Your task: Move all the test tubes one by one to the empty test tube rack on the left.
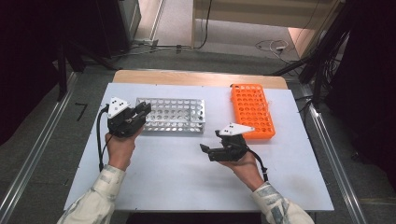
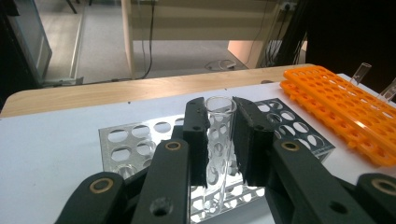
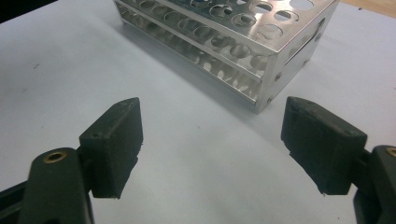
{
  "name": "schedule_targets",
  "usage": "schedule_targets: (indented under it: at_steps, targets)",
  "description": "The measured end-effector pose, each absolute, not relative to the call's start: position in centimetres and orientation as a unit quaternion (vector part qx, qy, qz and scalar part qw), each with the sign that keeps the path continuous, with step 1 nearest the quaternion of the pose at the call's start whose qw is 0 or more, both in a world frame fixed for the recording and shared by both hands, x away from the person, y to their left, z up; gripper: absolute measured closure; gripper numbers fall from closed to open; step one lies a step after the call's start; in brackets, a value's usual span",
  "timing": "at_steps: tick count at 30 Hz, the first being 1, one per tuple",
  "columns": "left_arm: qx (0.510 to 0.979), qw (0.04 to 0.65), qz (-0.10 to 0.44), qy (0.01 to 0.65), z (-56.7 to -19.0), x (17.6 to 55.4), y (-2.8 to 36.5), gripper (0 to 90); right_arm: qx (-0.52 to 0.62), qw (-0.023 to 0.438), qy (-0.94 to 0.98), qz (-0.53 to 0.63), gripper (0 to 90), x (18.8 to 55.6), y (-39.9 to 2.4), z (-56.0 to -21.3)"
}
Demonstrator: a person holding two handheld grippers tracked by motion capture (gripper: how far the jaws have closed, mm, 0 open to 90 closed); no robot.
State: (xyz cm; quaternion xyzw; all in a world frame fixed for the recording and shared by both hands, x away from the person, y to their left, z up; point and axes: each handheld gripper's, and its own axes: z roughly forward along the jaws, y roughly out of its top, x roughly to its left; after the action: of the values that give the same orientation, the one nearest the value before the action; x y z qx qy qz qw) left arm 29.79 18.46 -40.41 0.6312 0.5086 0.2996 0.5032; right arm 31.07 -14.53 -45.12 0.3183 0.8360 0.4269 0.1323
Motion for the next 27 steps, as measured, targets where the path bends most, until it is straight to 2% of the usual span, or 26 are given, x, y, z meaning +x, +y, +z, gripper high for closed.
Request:
schedule_targets:
  at_steps: [27]
  targets:
    - [0.62, 0.471, 0.355, 0.517, -40.6, 31.1, 19.0, 75.5, 0.319, 0.132, 0.836, 0.427, 19.6, 31.0, -14.5, -45.1]
